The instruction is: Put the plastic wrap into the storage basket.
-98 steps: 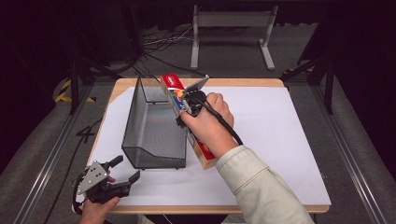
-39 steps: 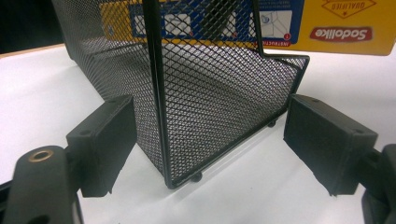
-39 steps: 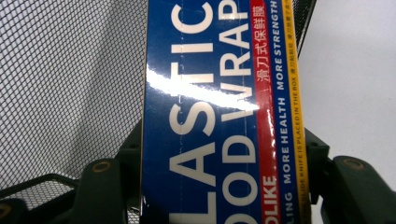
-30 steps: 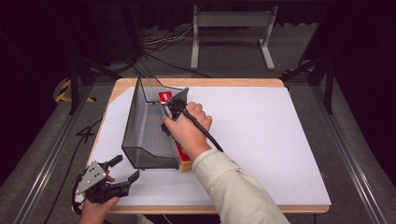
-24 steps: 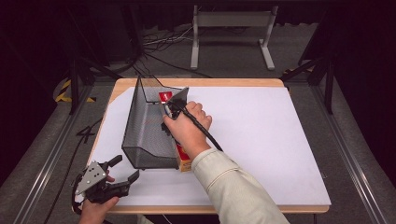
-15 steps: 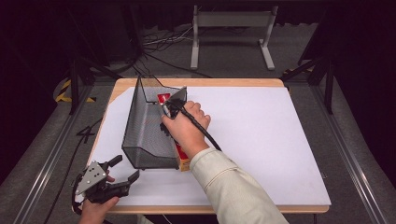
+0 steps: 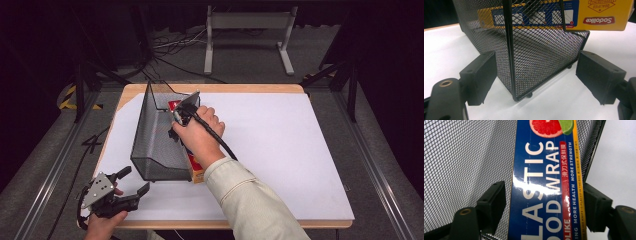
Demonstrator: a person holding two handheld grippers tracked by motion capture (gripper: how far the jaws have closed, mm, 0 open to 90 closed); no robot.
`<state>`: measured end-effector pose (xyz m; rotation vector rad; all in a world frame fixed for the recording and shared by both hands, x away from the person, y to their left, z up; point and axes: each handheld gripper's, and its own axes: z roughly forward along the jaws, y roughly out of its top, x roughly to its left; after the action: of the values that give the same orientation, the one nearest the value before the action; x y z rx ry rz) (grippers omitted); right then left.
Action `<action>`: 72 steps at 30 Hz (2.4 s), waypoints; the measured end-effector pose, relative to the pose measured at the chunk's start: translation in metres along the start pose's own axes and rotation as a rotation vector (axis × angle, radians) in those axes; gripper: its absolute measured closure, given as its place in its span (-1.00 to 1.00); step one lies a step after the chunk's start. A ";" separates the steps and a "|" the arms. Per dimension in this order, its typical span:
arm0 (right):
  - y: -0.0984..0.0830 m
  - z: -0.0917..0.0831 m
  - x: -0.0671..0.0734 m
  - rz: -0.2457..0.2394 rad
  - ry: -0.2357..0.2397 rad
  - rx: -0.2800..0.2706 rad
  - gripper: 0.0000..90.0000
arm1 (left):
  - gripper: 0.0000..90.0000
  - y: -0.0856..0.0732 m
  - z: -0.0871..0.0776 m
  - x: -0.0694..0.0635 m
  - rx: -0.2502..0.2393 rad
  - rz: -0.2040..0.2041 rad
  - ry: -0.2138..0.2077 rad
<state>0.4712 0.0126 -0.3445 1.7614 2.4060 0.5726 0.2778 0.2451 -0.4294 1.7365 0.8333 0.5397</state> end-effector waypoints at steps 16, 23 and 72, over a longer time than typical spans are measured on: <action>-0.007 -0.019 -0.007 -0.023 0.068 -0.094 -0.41 | -0.60 0.001 0.004 0.000 0.000 0.003 -0.005; -0.013 -0.040 -0.014 -0.053 0.139 -0.169 -0.43 | -0.60 0.002 0.008 -0.001 0.007 0.008 -0.012; -0.106 -0.132 -0.170 -0.249 0.177 -0.575 -0.50 | -0.60 0.002 0.009 -0.001 0.017 0.005 -0.005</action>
<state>0.3914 -0.2055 -0.2840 1.1970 2.1968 1.2681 0.2845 0.2382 -0.4306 1.7551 0.8320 0.5328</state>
